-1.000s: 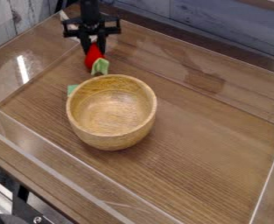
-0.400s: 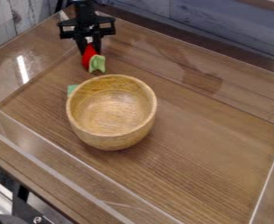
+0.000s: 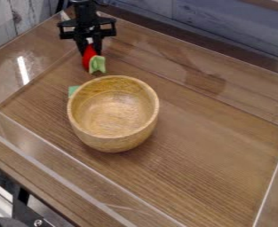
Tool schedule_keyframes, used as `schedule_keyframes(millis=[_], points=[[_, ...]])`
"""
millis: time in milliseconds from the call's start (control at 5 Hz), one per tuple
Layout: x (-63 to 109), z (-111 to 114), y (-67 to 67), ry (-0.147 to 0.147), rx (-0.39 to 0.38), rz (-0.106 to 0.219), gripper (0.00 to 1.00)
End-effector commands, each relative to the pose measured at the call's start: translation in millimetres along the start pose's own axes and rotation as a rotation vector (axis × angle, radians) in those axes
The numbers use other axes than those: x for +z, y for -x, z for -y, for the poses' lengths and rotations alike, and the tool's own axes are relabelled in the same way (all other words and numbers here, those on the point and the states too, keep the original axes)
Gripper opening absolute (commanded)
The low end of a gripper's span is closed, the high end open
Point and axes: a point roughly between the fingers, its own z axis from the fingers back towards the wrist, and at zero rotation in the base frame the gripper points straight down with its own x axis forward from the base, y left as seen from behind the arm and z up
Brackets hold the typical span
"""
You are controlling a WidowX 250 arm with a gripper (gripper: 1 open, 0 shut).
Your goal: Move the red object to the left side of the table
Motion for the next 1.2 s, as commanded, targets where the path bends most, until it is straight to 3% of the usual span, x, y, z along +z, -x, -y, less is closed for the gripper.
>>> schedule_keyframes(millis=[0, 200, 600, 1000], points=[[0.0, -26, -2.4, -0.033, 0.103, 0.009, 0.00], [2.0, -25, -0.4, -0.042, 0.180, 0.005, 0.00], [2.5, -33, 11.3, -0.059, 0.167, -0.006, 0.00], [7.2, -38, 14.3, -0.078, 0.193, -0.017, 0.00]])
